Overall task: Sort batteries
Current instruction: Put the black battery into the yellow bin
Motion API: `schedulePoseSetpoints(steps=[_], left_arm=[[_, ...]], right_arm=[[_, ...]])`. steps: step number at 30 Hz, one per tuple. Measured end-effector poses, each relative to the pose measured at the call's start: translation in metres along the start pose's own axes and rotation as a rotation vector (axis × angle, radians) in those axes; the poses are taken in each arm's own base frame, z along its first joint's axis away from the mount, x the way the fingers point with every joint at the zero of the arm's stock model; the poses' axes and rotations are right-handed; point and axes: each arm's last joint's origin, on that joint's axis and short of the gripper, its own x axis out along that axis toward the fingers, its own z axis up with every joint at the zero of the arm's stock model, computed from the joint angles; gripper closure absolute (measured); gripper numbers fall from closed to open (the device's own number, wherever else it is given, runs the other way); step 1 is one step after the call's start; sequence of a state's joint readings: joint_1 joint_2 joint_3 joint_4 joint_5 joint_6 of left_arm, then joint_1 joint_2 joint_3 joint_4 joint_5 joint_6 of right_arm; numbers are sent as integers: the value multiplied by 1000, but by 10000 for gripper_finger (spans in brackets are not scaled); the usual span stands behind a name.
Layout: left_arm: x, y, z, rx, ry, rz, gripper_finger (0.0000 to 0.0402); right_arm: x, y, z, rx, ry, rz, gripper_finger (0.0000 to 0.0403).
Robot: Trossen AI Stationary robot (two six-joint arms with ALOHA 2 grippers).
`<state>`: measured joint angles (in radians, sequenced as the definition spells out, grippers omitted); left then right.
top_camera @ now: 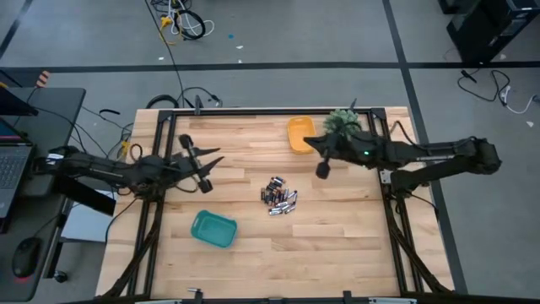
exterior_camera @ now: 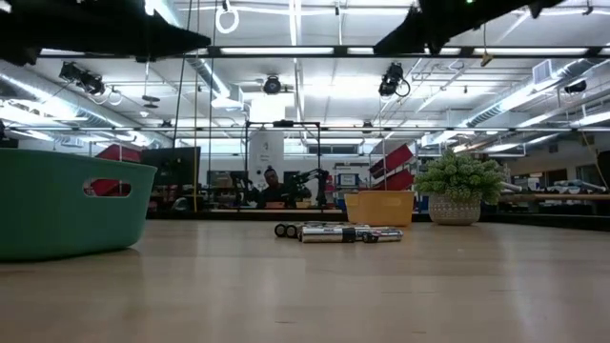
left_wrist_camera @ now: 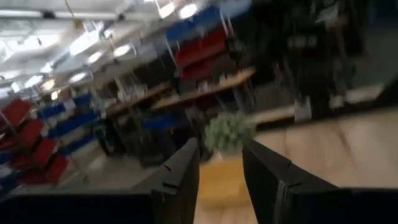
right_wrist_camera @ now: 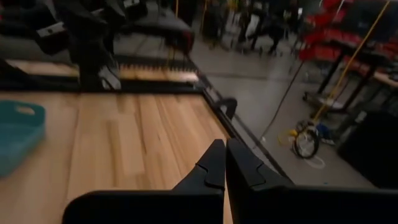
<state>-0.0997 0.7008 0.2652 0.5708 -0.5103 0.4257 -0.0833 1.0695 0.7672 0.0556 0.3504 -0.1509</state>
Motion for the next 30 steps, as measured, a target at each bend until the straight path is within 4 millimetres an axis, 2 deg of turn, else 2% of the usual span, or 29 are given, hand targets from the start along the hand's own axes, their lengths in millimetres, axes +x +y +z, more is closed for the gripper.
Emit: schedulePoseSetpoints(steps=[5, 9, 15, 23, 30], left_arm=[[14, -4, -7, -19, 171, -44, 282], [20, -6, -10, -38, 239, -134, 282], [24, -4, -11, -44, 247, -157, 282], [24, -3, -11, -42, 252, -153, 282], [24, -3, -13, -34, 266, -141, 282]], right_arm=[[20, 6, 1, -10, 96, 12, 401], [31, 13, -9, 6, 164, 65, 400], [48, 25, -25, 98, 246, 137, 396], [78, 39, -43, 19, 246, 166, 393], [98, 44, -44, 7, 240, 162, 381]])
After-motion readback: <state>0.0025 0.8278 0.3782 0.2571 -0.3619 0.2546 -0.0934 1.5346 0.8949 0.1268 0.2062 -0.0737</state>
